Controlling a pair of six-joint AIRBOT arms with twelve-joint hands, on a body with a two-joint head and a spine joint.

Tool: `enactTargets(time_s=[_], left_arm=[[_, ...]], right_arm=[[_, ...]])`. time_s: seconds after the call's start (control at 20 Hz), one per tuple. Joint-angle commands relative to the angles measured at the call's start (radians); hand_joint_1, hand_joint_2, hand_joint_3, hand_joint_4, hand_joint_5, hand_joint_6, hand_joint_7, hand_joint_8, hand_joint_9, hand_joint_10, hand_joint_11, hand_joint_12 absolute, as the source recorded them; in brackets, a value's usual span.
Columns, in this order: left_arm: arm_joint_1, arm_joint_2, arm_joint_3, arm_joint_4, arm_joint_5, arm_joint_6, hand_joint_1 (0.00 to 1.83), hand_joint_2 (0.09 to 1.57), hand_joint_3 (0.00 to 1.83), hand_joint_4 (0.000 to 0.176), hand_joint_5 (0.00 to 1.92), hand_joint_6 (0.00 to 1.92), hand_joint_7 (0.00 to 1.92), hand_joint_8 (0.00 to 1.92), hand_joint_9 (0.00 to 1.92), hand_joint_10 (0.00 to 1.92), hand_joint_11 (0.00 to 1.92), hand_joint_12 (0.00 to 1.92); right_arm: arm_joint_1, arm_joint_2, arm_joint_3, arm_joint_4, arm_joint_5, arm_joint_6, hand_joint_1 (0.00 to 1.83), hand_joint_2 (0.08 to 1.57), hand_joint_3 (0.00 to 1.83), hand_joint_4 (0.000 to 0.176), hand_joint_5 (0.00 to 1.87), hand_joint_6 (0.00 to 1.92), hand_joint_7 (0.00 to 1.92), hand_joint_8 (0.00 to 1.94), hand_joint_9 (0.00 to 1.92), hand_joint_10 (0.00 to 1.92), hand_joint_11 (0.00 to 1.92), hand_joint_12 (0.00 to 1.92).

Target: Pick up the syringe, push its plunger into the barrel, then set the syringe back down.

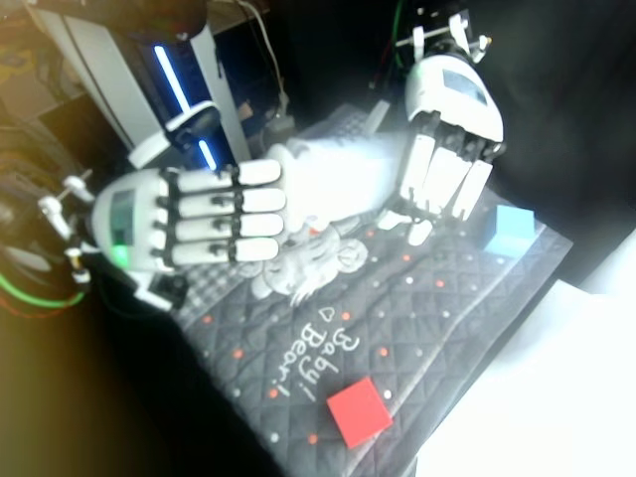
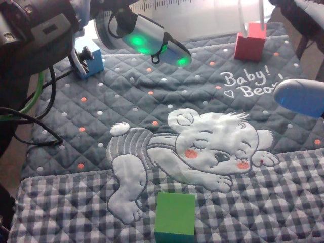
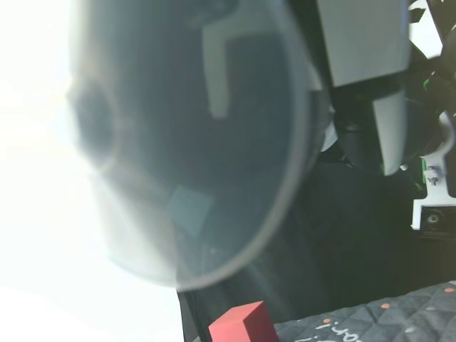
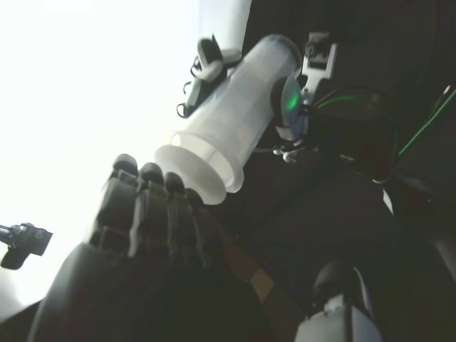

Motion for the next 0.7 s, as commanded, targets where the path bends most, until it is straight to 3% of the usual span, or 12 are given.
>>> enactTargets(time_s=[0.0,0.1,0.25,0.4,0.5,0.55,0.6,0.65], left_arm=[[-0.012,-0.007,-0.004,-0.028,-0.138,-0.015,1.48,1.2,0.0,0.13,1.18,1.92,1.46,1.92,1.5,1.92,1.43,1.92],[-0.006,-0.005,-0.001,-0.027,-0.129,-0.015,1.48,1.19,0.0,0.124,1.15,1.92,1.43,1.92,1.49,1.92,1.47,1.92],[0.003,0.005,-0.002,-0.023,-0.116,-0.015,1.46,1.2,0.0,0.122,1.11,1.92,1.39,1.92,1.42,1.92,1.27,1.92],[0.007,0.013,-0.003,-0.02,-0.103,-0.015,1.48,1.2,0.0,0.122,1.12,1.92,1.39,1.92,1.41,1.92,1.22,1.92],[0.006,0.014,-0.004,-0.011,-0.085,-0.015,1.49,1.2,0.0,0.122,1.12,1.92,1.4,1.92,1.45,1.92,1.36,1.92],[0.006,0.015,-0.004,-0.009,-0.082,-0.015,1.49,1.2,0.0,0.122,1.12,1.92,1.4,1.92,1.45,1.92,1.38,1.92],[0.007,0.015,-0.004,-0.003,-0.075,-0.015,1.49,1.2,0.0,0.121,1.12,1.92,1.39,1.92,1.41,1.92,1.26,1.92],[0.007,0.015,-0.004,0.002,-0.07,-0.015,1.5,1.19,0.0,0.121,1.11,1.92,1.39,1.92,1.42,1.92,1.32,1.92]], right_arm=[[0.014,0.013,0.0,-0.006,0.097,0.006,0.0,0.9,0.0,0.0,0.01,0.0,0.0,0.0,0.0,0.0,0.0,0.0],[0.014,0.031,0.0,-0.012,0.085,0.006,0.0,0.87,0.0,0.0,0.01,0.0,0.0,0.0,0.0,0.0,0.0,0.0],[0.014,0.058,0.0,-0.023,0.064,0.005,0.02,0.93,0.02,0.0,0.0,0.0,0.0,0.0,0.0,0.0,0.0,0.0],[0.02,0.081,-0.001,-0.031,0.056,-0.001,0.03,0.91,0.0,0.0,0.0,0.0,0.0,0.0,0.0,0.0,0.0,0.0],[0.048,0.105,-0.004,-0.056,0.031,-0.02,0.01,0.89,0.0,0.0,0.0,0.0,0.0,0.0,0.0,0.0,0.0,0.0],[0.058,0.113,-0.006,-0.067,0.022,-0.026,0.06,0.9,0.0,0.0,0.0,0.0,0.0,0.0,0.0,0.0,0.0,0.0],[0.072,0.123,-0.009,-0.078,0.011,-0.036,0.11,0.89,0.0,0.0,0.0,0.0,0.0,0.0,0.0,0.0,0.0,0.0],[0.08,0.13,-0.012,-0.086,0.006,-0.044,0.15,0.89,0.0,0.0,0.0,0.0,0.0,0.0,0.0,0.0,0.0,0.0]])
